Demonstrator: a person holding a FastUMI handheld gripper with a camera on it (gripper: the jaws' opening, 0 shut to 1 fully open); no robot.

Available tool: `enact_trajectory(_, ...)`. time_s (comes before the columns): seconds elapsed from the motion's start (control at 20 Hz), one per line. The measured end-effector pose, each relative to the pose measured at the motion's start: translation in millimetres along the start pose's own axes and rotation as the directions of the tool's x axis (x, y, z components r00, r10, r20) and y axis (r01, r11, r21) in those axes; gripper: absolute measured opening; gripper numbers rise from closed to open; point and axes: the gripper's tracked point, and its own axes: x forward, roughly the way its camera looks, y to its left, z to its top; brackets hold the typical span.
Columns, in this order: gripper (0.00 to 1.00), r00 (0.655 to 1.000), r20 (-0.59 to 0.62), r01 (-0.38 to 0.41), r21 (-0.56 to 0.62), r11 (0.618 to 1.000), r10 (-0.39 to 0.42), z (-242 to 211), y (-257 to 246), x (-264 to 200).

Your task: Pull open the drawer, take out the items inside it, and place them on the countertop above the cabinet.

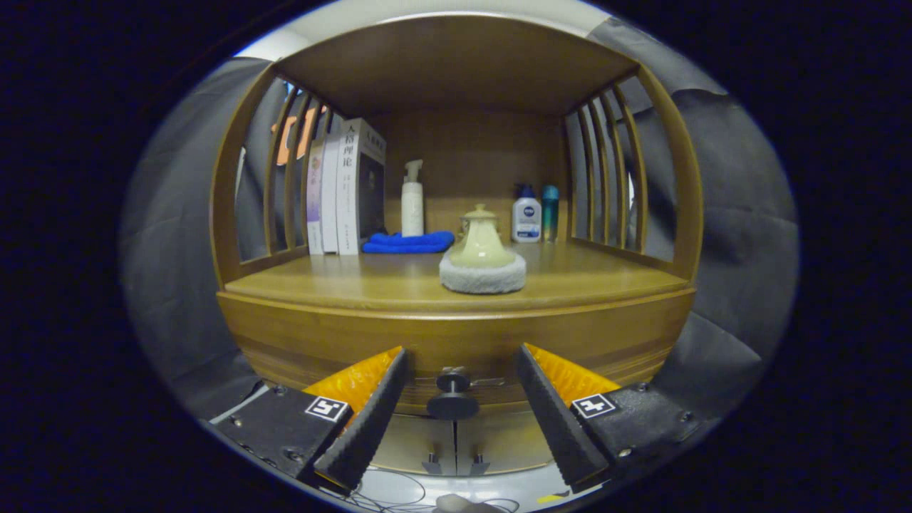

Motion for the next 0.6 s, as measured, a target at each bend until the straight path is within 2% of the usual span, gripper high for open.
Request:
enact_trajectory(0.3, 0.99, 0.996, 0.092, 0.005, -0.025, 1.0, -0.002, 35, -11, -109)
enact_trajectory(0.6, 0.99, 0.99, 0.142, 0.017, -0.002, 1.0, -0.016, 42, -26, -198)
